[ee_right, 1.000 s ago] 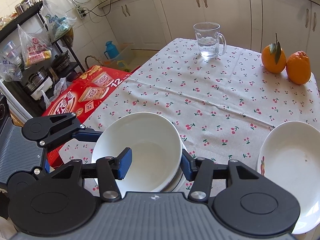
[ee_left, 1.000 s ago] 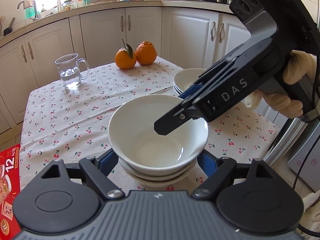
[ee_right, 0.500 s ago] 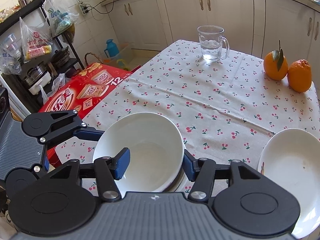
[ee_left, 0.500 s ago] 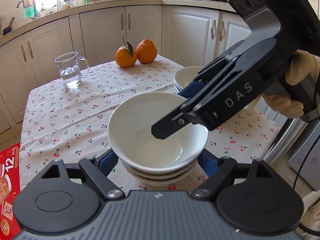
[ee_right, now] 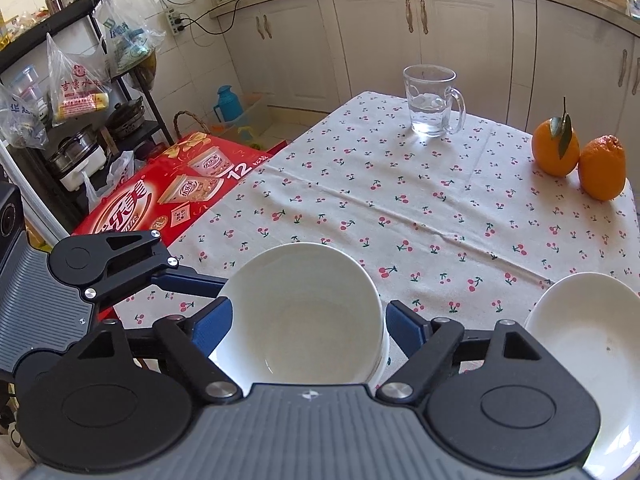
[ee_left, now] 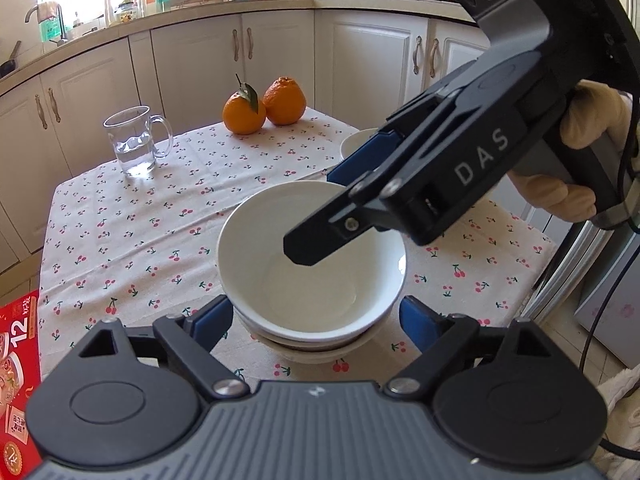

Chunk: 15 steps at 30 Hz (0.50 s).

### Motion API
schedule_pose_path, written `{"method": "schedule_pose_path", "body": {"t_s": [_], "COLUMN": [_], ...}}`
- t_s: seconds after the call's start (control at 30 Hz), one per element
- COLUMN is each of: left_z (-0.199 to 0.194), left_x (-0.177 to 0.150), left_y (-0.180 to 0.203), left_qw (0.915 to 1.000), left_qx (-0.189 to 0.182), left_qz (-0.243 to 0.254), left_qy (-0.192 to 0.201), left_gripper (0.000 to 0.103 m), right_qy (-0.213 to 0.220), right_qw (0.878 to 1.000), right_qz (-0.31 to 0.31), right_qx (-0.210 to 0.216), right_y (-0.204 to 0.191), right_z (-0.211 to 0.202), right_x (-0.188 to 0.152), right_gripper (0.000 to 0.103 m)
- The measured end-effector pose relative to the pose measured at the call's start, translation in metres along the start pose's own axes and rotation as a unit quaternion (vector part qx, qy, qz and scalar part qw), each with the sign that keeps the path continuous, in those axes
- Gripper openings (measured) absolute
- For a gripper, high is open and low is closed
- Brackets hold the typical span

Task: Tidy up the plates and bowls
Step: 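Lower the held bowl into the two stacked bowls and open the right tool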

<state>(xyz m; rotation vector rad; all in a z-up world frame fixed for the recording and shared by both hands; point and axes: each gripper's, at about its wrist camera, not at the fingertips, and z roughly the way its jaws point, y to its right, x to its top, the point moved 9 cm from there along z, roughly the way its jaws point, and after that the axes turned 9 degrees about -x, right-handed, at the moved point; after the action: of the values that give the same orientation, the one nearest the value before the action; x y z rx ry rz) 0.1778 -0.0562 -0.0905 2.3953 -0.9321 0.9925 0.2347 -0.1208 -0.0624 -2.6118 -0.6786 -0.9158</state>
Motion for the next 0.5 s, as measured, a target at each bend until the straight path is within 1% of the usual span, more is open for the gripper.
{"method": "schedule_pose_path", "body": {"t_s": [0.07,0.23,0.37,0.5], "left_z": [-0.001,-0.006,-0.013,-0.017], "left_x": [0.0,-0.001,-0.005,-0.007], "left_y": [0.001,0.003,0.001,-0.002], "left_qw": [1.0,1.0,0.9999,0.9999], "left_qx": [0.0,0.0,0.0,0.006], "left_qz": [-0.001,0.005,0.01,0.013], "left_qy": [0.001,0.006,0.006,0.01], "left_gripper": [0.09,0.09,0.091,0.093], "right_qy": [0.01,0.028,0.033,0.021], "right_qw": [1.0,1.0,0.999,0.999], "right_qz": [-0.002,-0.008,-0.022,-0.032], "right_qx": [-0.003,0.009,0.025,0.021], "right_y": [0.0,-0.005,-0.011,-0.011], "right_z": [-0.003,-0.009,-0.013,-0.006], "right_x": [0.003,0.007,0.006,0.003], "right_gripper": [0.088,0.088,0.088,0.088]}}
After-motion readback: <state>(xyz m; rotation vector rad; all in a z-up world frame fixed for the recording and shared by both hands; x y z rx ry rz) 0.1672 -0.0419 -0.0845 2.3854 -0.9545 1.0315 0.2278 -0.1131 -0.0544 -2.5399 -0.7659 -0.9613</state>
